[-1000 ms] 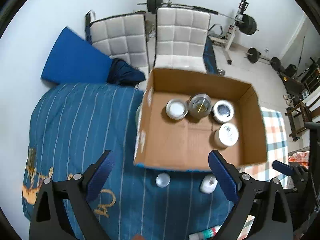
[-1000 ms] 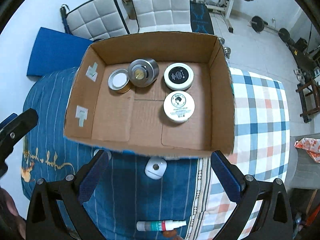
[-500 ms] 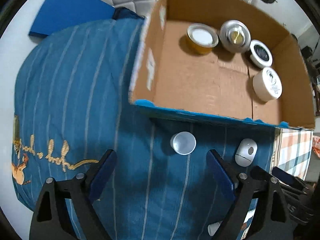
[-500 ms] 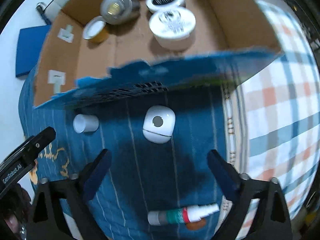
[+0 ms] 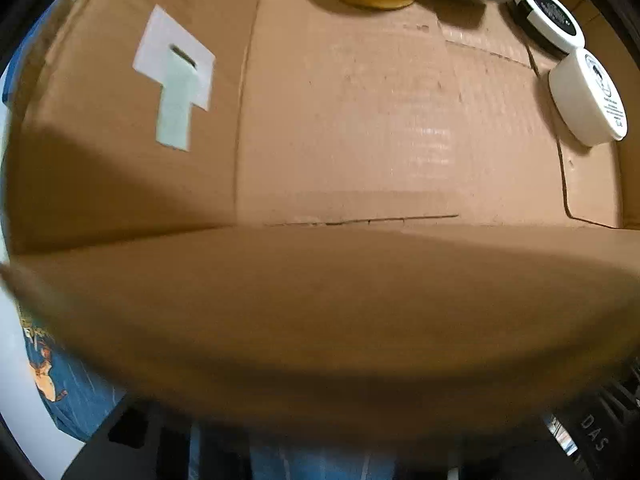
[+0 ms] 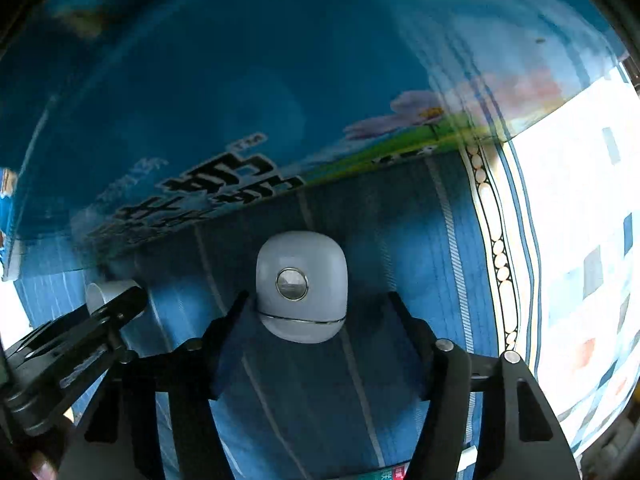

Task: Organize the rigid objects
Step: 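Grasp the small white cup with the left tool while the right tool grasps the white earbud case, then carry the white cup and earbud case over the box with both tools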

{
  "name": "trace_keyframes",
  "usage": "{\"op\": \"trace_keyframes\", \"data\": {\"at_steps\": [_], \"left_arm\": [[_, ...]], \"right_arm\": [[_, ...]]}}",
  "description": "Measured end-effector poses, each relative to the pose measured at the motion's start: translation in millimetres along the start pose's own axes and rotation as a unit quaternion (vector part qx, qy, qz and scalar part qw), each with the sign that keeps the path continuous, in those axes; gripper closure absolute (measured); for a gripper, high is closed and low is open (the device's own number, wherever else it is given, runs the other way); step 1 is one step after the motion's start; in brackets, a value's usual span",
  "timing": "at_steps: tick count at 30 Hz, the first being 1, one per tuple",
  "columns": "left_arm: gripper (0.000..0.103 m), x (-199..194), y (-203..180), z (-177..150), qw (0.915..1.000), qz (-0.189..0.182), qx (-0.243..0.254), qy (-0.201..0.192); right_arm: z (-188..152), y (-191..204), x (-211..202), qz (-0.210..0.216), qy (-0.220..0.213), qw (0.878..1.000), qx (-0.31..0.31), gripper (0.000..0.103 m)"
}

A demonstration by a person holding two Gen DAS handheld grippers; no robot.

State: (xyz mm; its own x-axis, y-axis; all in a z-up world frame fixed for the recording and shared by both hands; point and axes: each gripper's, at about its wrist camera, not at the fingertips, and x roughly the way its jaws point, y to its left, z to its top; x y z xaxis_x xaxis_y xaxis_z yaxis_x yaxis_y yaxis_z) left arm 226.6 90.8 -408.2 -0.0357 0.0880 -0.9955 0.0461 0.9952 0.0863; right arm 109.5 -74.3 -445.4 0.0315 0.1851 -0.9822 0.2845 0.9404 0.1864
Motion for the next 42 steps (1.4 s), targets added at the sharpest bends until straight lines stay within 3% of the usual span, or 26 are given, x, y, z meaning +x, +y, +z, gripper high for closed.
{"op": "trace_keyframes", "data": {"at_steps": [2,15,22,27,29,33,42], "left_arm": [[0.074,-2,-1,-3,1.0,-0.003,-0.001,-0.004],[0.074,-7,-16,-86,0.9988,-0.047,-0.001,0.014],[0.074,8,-25,-97,0.9988,-0.043,-0.007,0.021],[0.074,7,-21,-100,0.9991,-0.04,-0.006,0.013],[0.074,-1,-29,-101,0.9991,-0.041,-0.002,0.006],[0.074,-26,-41,-113,0.9988,-0.047,0.004,-0.012],[0.074,-114,-44,-135,0.9927,-0.088,0.0,-0.083]], "right_arm": [[-2,1,2,-0.008,0.006,1.0,-0.009,0.055],[-68,-43,10,-0.009,0.091,0.994,-0.063,0.055],[-67,-45,16,-0.018,0.089,0.994,-0.055,0.048],[-77,-29,22,-0.073,0.079,0.99,-0.092,0.053],[-85,-5,25,-0.072,0.079,0.989,-0.099,0.053],[-102,2,13,-0.053,0.081,0.99,-0.107,0.053],[-106,13,-80,0.006,0.015,0.992,-0.124,0.053]]}}
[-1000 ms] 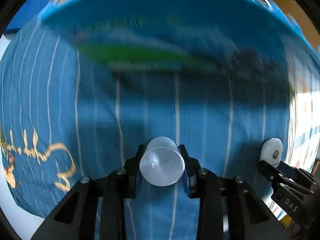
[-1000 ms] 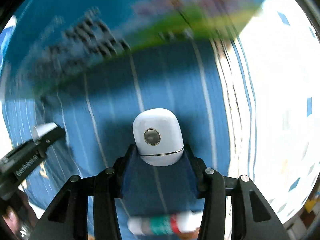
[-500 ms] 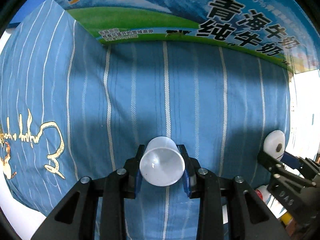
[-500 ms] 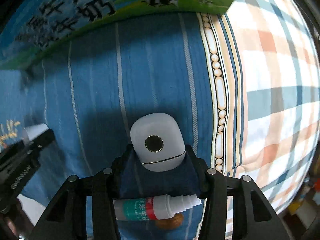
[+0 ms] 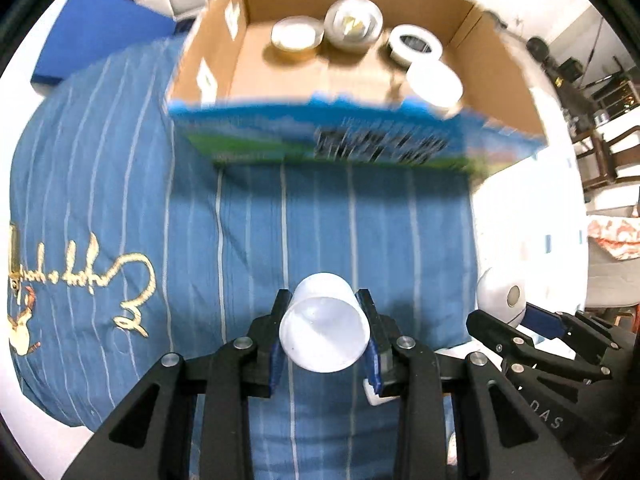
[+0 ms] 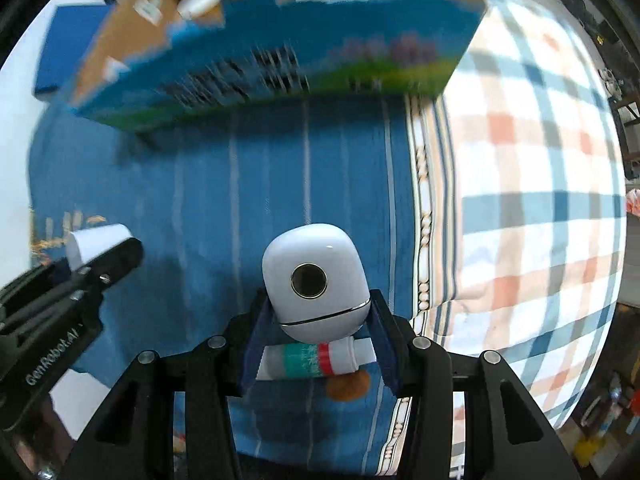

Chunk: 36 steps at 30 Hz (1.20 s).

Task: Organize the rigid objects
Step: 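Carry the white cup and earbud case over the box with both tools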

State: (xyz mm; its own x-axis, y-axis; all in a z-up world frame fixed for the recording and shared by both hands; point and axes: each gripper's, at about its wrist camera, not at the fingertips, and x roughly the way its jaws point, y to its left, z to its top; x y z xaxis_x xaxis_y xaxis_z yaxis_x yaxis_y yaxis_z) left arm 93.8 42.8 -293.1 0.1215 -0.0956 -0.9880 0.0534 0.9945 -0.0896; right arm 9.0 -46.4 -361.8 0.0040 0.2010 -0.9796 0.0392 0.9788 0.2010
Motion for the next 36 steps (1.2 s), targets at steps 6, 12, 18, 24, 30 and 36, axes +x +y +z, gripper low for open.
{"op": "trace_keyframes", "data": {"at_steps": [6,12,18,24,30,36], "left_arm": [[0.074,-54,7,34,0.9988,-0.015,0.007,-0.046],[0.074,-86,7,63,0.9964,-0.023,0.016,-0.08],[0.074,-91,14,106,0.9949,-0.018,0.013,-0.099],[0.074,-52,36,167,0.9977,-0.014,-0.006,-0.067],[0.074,16,53,212,0.9999,0.003,-0.013,-0.001],[0.074,72,63,236,0.9982,0.003,-0.02,0.056]], "right_arm": [[27,-21,-63,0.026,-0.049,0.998,-0.004,0.053],[54,-28,-115,0.04,-0.087,0.995,-0.009,0.053],[88,-20,-146,0.054,-0.104,0.993,-0.012,0.053],[143,-6,-126,0.051,-0.097,0.994,-0.008,0.053],[196,5,-71,0.036,-0.065,0.997,0.002,0.053],[231,12,-13,0.011,-0.024,1.0,0.005,0.053]]}}
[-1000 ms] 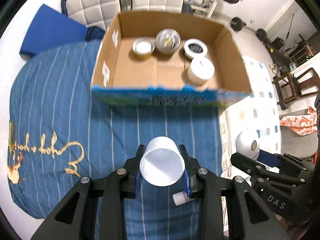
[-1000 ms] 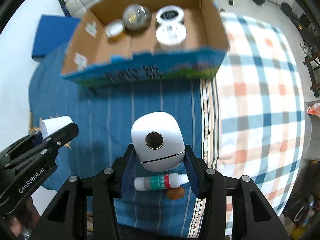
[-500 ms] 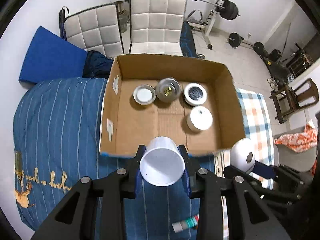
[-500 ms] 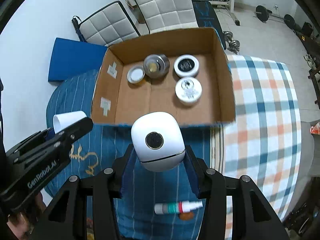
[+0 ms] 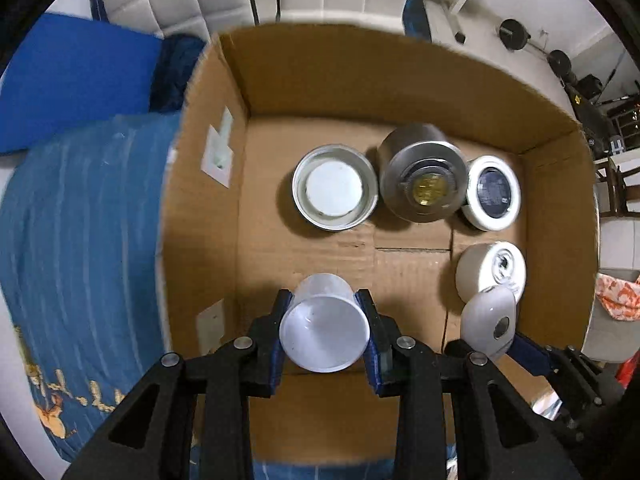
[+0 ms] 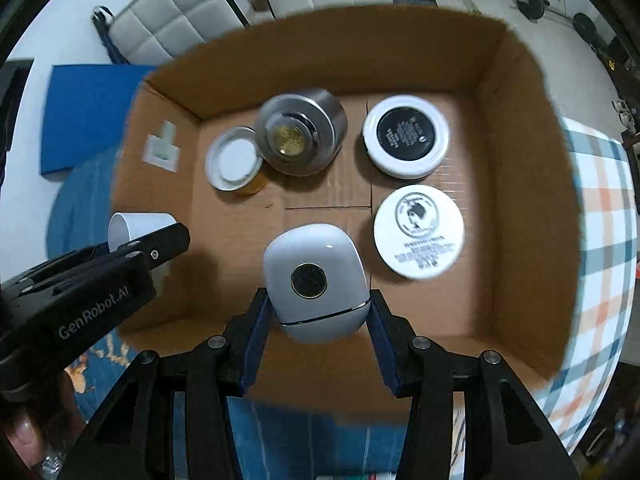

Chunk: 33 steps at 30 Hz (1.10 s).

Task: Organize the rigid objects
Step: 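Carry the white cup and earbud case over the box with both tools, then lower both items into the box and open both tools, then move both tools out of the box toward the remaining items on the bed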

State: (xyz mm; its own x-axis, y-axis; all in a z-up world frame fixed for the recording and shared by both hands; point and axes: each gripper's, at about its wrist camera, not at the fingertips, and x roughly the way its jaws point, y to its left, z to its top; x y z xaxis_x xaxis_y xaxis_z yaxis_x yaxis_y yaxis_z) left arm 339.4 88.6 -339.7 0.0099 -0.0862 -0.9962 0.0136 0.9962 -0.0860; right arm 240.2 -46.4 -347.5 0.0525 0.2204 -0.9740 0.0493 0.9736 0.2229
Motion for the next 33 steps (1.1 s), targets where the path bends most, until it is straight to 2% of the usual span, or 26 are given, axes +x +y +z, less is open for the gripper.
{"op": "trace_keyframes", "data": {"at_steps": [3,10,14,17,23,25,27,29,33], "left_arm": [[0.074,11,4,9,0.9999,0.001,-0.004,0.011],[0.074,25,6,16,0.9996,0.003,0.002,0.028],[0.073,31,7,15,0.9989,-0.015,-0.009,0.044],[0.067,30,9,12,0.9987,-0.02,-0.017,0.044],[0.047,10,7,0,0.9997,-0.01,-0.015,0.017],[0.036,-1,8,-7,0.9998,-0.015,-0.015,0.0],[0.02,-8,7,-15,0.9995,-0.02,-0.02,-0.014],[0.012,-14,11,-23,0.9989,-0.025,-0.029,-0.026],[0.01,-25,13,-37,0.9986,-0.017,-0.028,-0.041]], "right_arm": [[12,-3,20,-0.011,0.009,1.0,0.006,0.053],[26,-10,47,0.001,0.032,0.999,0.024,0.053],[30,-11,58,0.009,0.038,0.999,0.025,0.052],[32,-11,61,0.012,0.043,0.999,0.029,0.052],[29,-8,57,0.005,0.052,0.998,0.019,0.04],[24,-8,51,-0.001,0.046,0.999,0.013,0.033],[17,-8,41,-0.013,0.035,0.999,0.006,0.024],[12,-9,33,-0.017,0.029,0.999,0.005,0.022],[1,-9,16,-0.033,0.01,0.999,0.0,0.009]]}}
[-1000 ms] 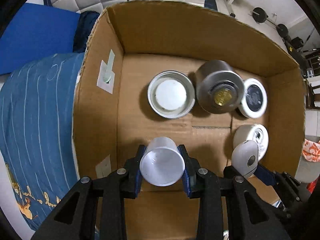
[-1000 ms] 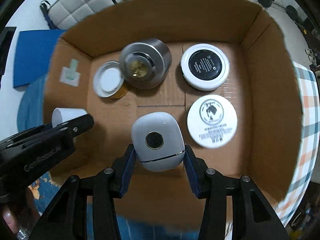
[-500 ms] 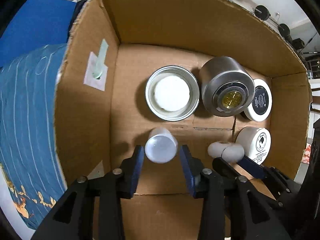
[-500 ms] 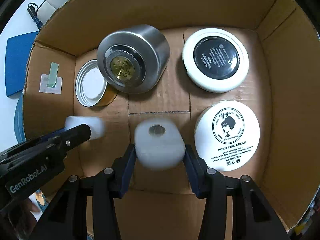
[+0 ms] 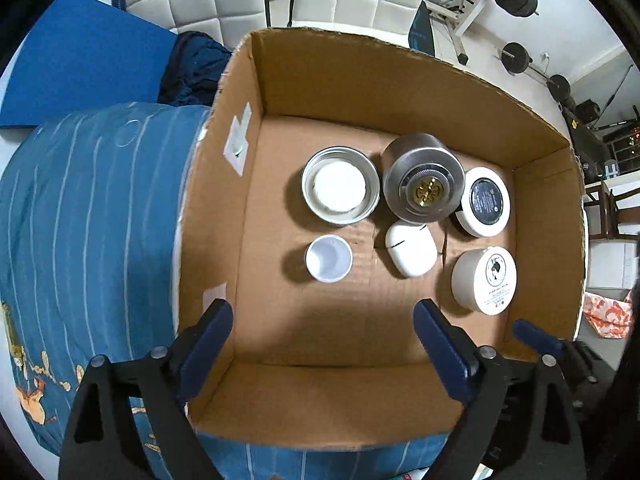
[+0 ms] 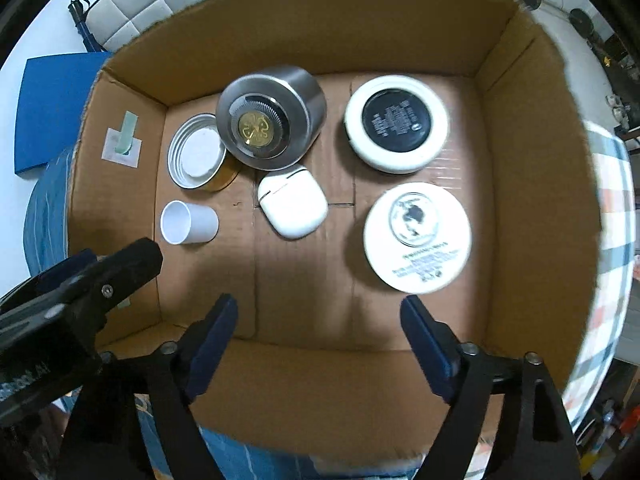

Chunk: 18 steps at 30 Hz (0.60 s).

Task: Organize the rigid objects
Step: 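Move both tools out of the box toward the remaining items on the bed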

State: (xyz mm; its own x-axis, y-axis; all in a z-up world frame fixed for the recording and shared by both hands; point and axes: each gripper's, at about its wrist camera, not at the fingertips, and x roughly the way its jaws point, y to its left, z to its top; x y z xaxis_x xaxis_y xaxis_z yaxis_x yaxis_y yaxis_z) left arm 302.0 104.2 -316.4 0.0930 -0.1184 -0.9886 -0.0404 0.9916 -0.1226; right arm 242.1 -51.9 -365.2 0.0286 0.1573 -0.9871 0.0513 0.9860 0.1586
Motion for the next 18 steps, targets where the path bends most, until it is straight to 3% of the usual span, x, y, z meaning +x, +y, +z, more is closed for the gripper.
{"op": "trace_keyframes", "data": {"at_steps": [3,12,18], "left_arm": [[0.01,-13,-1,-11,0.9998,0.004,0.004,-0.017],[0.01,-80,-19,-57,0.995,0.017,0.025,-0.095],[0.01,-127,-30,-92,0.9889,0.018,0.033,-0.143]], "right_arm": [[-10,0,-17,-0.018,-0.022,1.0,-0.008,0.0],[-42,-4,-81,-0.038,-0.083,0.996,-0.015,0.0],[-78,-9,-126,-0.022,-0.121,0.992,-0.026,0.0]]}}
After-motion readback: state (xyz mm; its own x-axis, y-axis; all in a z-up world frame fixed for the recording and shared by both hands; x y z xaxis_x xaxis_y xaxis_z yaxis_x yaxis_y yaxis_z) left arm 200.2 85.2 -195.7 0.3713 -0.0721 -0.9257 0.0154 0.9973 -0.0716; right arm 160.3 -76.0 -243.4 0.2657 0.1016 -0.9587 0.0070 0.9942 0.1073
